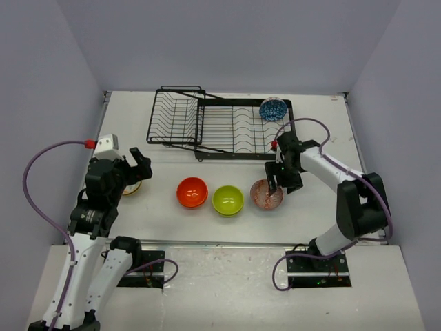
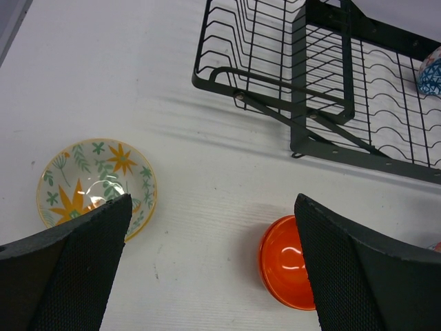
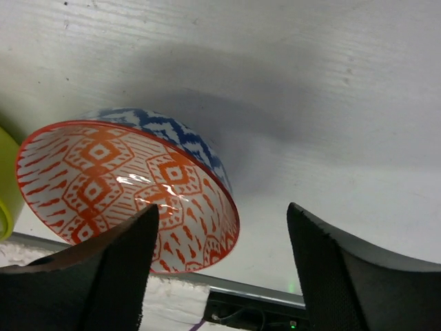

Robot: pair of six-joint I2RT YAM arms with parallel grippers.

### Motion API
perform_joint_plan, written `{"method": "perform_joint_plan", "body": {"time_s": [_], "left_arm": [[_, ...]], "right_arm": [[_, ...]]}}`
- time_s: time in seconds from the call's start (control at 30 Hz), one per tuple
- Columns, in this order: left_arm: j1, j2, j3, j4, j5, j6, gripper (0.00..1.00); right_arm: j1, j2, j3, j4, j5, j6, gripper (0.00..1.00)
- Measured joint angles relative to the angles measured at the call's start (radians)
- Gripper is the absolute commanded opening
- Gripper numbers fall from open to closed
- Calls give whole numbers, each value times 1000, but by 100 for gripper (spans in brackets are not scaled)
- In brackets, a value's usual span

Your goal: Unload the bowls from the dish rack

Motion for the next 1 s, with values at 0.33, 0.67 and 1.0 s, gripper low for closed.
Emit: {"method": "perform_joint_plan", "body": {"time_s": [0.33, 0.67, 1.0], "left_arm": [[0, 40, 0, 0, -21, 0, 100], [0, 213, 90, -49, -114, 0, 100], [0, 204, 95, -44, -97, 5, 100]], "right_arm": [[0, -301, 162, 66, 307, 29, 99], [-9, 6, 278, 748, 406, -598, 99], [-58, 473, 566, 853, 397, -972, 87]]}}
